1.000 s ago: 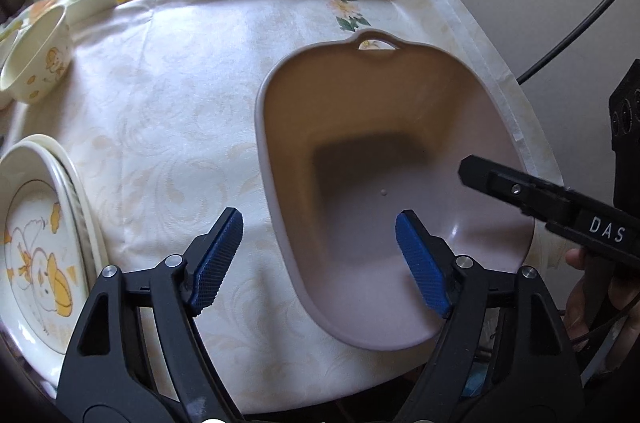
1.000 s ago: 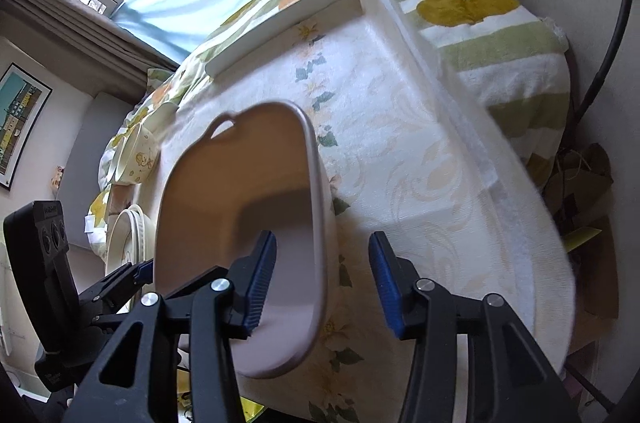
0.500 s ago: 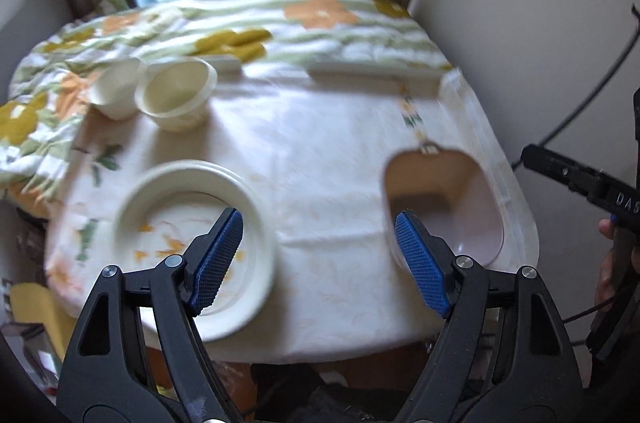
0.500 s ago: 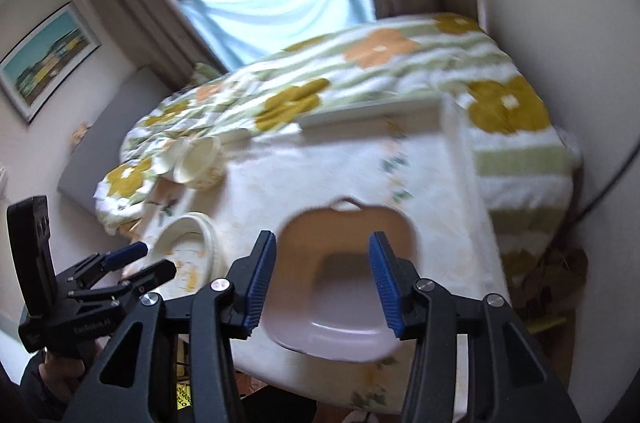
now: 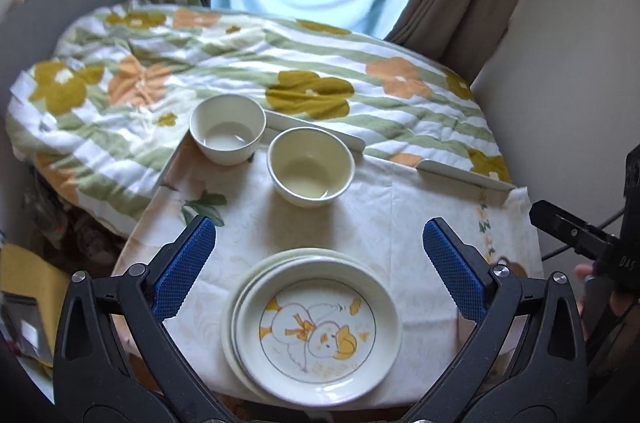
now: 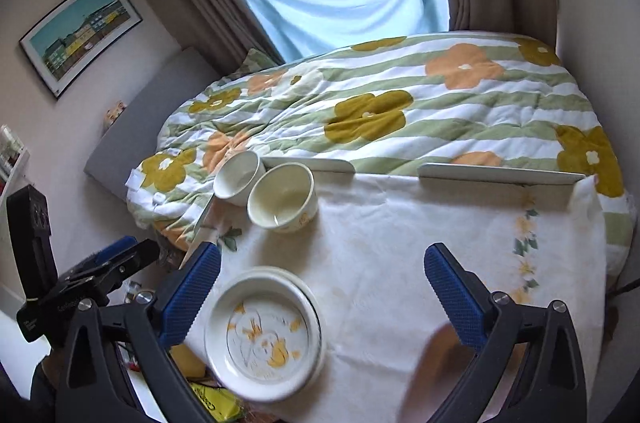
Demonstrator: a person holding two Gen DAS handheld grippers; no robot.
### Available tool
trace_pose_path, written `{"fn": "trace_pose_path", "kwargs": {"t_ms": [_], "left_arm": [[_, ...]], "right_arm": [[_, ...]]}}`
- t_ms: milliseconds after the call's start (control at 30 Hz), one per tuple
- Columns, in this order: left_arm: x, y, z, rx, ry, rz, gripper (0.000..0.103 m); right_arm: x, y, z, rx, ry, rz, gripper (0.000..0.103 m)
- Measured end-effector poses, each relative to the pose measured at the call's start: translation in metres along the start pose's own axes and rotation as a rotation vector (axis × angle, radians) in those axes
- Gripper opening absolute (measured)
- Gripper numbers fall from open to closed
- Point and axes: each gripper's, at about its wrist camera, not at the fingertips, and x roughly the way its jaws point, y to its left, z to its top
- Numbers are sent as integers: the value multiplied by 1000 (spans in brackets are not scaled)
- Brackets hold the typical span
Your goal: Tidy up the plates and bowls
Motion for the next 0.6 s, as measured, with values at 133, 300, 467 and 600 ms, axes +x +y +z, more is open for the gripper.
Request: {"fn": "trace_pose_path", "kwargs": {"t_ms": [133, 300, 467, 600], "left_arm": [[38, 34, 22, -32, 71, -23, 103], [94, 59, 42, -44, 161, -62, 102], [157, 69, 52, 0, 272, -95, 78], [199, 69, 52, 33, 341, -126, 59]], "right_arm": [[47, 8, 17, 57, 64, 4, 102], [107, 11, 27, 122, 130, -8, 101], [168, 10, 27, 179, 208, -45, 77], [205, 9, 19, 225, 262, -54, 58]]}}
